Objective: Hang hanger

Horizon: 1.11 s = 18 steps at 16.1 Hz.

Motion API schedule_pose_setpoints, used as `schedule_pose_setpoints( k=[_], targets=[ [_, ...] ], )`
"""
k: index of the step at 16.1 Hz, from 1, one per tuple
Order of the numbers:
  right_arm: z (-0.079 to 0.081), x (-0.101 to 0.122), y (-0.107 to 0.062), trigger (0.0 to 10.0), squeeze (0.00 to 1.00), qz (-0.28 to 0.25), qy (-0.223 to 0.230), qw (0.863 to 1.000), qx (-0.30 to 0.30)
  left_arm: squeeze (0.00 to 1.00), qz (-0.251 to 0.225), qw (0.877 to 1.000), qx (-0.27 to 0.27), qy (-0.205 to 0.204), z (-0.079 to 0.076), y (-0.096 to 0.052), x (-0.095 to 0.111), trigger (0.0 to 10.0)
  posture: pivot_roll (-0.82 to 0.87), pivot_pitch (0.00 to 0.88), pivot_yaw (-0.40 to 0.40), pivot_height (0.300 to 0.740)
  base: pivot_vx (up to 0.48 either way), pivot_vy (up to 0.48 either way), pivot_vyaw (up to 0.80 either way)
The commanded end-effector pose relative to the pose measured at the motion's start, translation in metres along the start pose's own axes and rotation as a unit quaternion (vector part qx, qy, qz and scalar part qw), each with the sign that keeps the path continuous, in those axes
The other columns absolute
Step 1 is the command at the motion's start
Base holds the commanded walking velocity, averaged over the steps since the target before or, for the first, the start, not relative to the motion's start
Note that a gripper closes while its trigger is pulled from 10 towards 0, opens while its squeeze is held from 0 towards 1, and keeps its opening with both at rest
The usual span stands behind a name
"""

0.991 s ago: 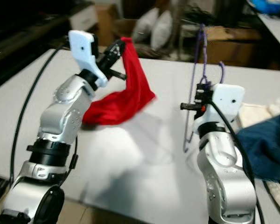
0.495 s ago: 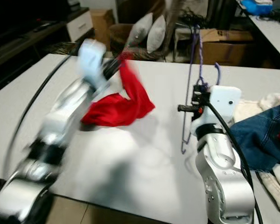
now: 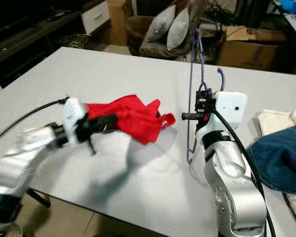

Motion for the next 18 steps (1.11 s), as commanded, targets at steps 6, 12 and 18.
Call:
schedule_pose_setpoints(
  k=[6, 12, 18],
  targets=[
    [0.006, -0.002, 0.001, 10.0, 0.00, 0.000, 0.012, 1.000, 0.016, 0.00, 0.117, 0.991, -0.050, 0.037, -0.017, -0.018, -0.034, 10.0, 0.09, 0.000, 0.054, 0.740, 0.000, 0.000, 0.00],
    [0.012, -0.009, 0.001, 10.0, 0.00, 0.016, 0.006, 0.999, 0.048, 1.00, 0.113, 0.993, 0.043, -0.003, 0.028, -0.046, -0.026, 10.0, 0.08, 0.000, 0.050, 0.740, 0.000, 0.000, 0.00],
    [0.016, -0.015, 0.004, 10.0, 0.00, 0.025, 0.004, 0.997, 0.070, 1.00, 0.028, 0.999, 0.029, -0.026, 0.029, -0.063, 0.025, 10.0, 0.09, 0.000, 0.043, 0.740, 0.000, 0.000, 0.00]
  ],
)
Point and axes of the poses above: a point about 5 cm out from each wrist's last joint towards the gripper, its own y axis pointing out of the wrist towards the gripper, its own x axis along the axis of the wrist's last joint, z = x × y, the point moved 4 cm from there along y, pointing out of the wrist towards the gripper, and after that the axes turned 5 degrees about -y, right-handed, at the moved point
